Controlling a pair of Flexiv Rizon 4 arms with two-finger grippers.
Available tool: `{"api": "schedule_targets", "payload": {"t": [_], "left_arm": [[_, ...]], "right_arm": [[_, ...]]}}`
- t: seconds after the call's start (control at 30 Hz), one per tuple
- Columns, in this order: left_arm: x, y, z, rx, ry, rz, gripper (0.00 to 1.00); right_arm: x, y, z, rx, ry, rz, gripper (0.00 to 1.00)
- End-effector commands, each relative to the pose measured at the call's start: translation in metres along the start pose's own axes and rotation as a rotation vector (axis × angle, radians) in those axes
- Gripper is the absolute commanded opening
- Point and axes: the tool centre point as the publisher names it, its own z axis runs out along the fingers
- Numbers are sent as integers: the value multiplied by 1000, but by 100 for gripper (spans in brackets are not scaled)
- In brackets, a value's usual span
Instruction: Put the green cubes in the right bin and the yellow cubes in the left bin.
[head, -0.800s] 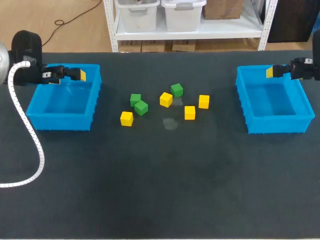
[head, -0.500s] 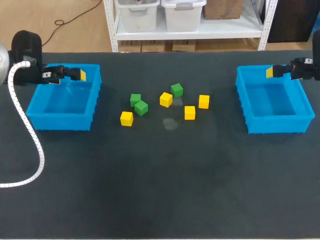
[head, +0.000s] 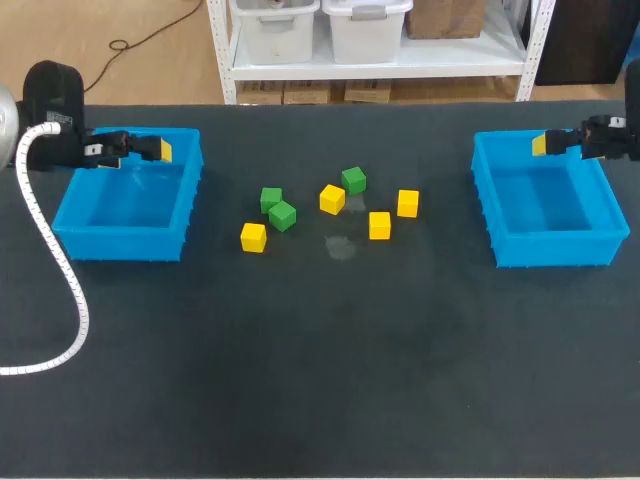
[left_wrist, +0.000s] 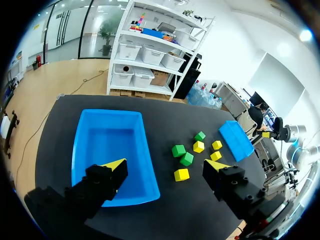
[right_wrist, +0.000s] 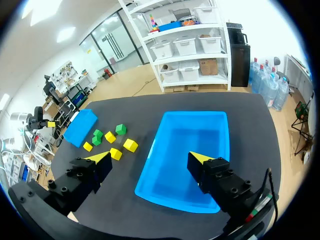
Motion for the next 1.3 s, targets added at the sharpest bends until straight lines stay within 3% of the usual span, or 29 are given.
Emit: {"api": "schedule_targets", "payload": {"t": [0.03, 0.87, 0.97, 1.3], "left_arm": [[1, 3, 0, 11, -7, 2, 100], [1, 3, 0, 11, -7, 2, 100], [1, 3, 0, 11, -7, 2, 100], [1, 3, 0, 11, -7, 2, 100]], "right_arm": [[0, 0, 1, -2, 1, -1, 100], [0, 0, 1, -2, 1, -1, 100], [-14, 13, 14, -34, 28, -46, 100], [-56, 40, 66, 15, 90, -210, 100]]}}
